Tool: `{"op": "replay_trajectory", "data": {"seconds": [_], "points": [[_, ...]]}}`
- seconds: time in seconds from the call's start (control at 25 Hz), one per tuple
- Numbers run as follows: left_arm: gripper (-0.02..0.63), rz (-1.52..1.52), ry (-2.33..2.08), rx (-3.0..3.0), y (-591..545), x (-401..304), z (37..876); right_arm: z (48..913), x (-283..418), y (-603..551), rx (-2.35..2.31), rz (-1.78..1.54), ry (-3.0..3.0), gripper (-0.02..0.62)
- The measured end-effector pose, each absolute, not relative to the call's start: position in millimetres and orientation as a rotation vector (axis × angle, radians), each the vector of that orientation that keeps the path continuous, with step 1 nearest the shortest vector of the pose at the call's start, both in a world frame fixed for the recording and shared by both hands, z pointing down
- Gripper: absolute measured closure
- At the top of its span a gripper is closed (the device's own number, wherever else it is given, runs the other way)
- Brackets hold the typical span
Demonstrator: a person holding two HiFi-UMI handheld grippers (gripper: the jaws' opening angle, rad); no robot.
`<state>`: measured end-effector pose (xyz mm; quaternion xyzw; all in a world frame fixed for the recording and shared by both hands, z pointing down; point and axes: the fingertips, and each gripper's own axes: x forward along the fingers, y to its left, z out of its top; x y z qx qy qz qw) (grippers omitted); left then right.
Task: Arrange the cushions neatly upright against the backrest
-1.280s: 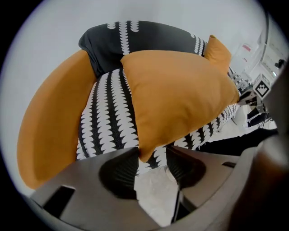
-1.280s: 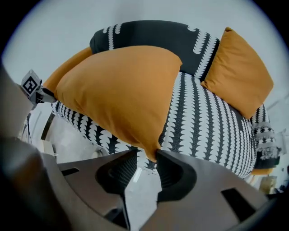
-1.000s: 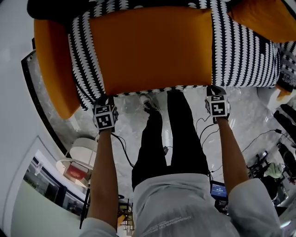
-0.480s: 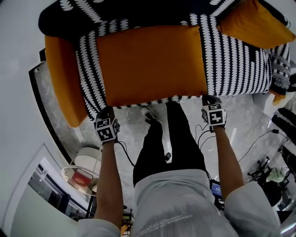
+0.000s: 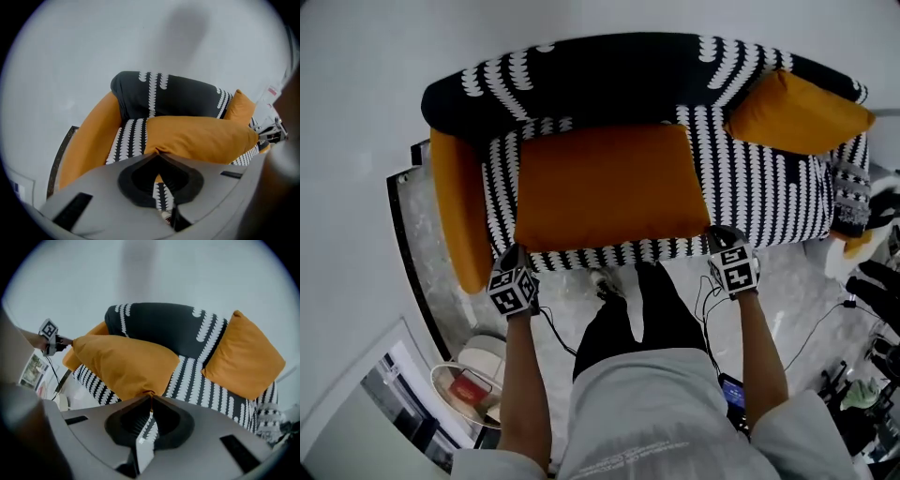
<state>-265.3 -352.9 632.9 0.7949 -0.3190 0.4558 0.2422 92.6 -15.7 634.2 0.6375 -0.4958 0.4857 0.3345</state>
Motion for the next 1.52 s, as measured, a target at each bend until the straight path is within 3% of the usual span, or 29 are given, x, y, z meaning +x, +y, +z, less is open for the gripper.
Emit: {"op": "replay_trajectory", "data": {"seconds": [0.72, 1.04, 1.08, 1.24, 1.52], "points": [[0.589, 0.925, -1.104, 2.345, -509.3, -125.8, 548.3, 574.4, 244.4, -182.1, 1.794, 1.022, -1.456, 0.574], [0.583, 1.034, -1.089, 2.399, -561.6, -75.9, 536.5, 565.4, 297.5, -236.0, 1.847, 0.944, -1.421, 0.572], [0.574, 1.057, -1.097, 2.407, -567.3, -71.4, 533.6, 563.3, 302.8, -239.5, 1.848, 0.935, -1.42, 0.572], [0.43, 1.057, -1.125, 2.417, -584.8, -57.6, 519.9, 548.1, 330.5, -250.0, 1.902, 0.872, -1.376, 0.569], [0.41, 1.019, -1.053, 2.427, -567.1, -56.2, 512.0, 517.6, 350.1, -253.0, 2.0, 0.823, -1.327, 0.535]]}}
